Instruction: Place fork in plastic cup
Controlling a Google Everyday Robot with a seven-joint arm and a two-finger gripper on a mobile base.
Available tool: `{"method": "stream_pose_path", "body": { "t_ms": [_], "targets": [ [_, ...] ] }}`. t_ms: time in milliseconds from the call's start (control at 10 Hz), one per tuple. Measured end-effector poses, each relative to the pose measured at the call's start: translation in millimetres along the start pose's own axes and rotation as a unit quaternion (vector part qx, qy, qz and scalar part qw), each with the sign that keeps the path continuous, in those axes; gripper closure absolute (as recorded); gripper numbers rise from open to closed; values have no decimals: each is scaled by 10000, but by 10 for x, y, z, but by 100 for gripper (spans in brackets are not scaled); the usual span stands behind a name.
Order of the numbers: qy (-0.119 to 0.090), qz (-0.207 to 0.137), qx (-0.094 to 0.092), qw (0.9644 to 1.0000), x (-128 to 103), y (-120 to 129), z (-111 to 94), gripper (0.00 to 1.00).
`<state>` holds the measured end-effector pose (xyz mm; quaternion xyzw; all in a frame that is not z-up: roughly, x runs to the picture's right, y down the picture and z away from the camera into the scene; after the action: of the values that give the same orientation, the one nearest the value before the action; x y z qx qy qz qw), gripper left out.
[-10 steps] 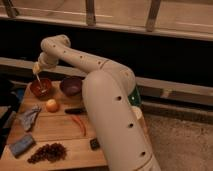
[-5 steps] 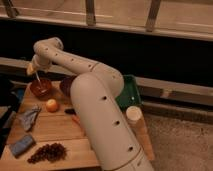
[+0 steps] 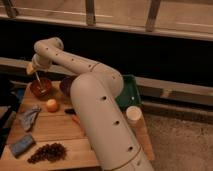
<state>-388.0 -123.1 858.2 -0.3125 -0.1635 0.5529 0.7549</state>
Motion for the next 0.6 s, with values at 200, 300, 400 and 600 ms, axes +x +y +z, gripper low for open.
{"method": "stream_pose_path", "body": {
  "t_ms": [200,300,400,600],
  "targets": [
    [37,-37,-39,10000,17,-1,196,37],
    [50,-63,-66,9999,8,21,289,37],
    [74,-75,-76,9999,8,9,345,37],
    [148,-63,-85,9998,34,-51,445,37]
  ]
}}
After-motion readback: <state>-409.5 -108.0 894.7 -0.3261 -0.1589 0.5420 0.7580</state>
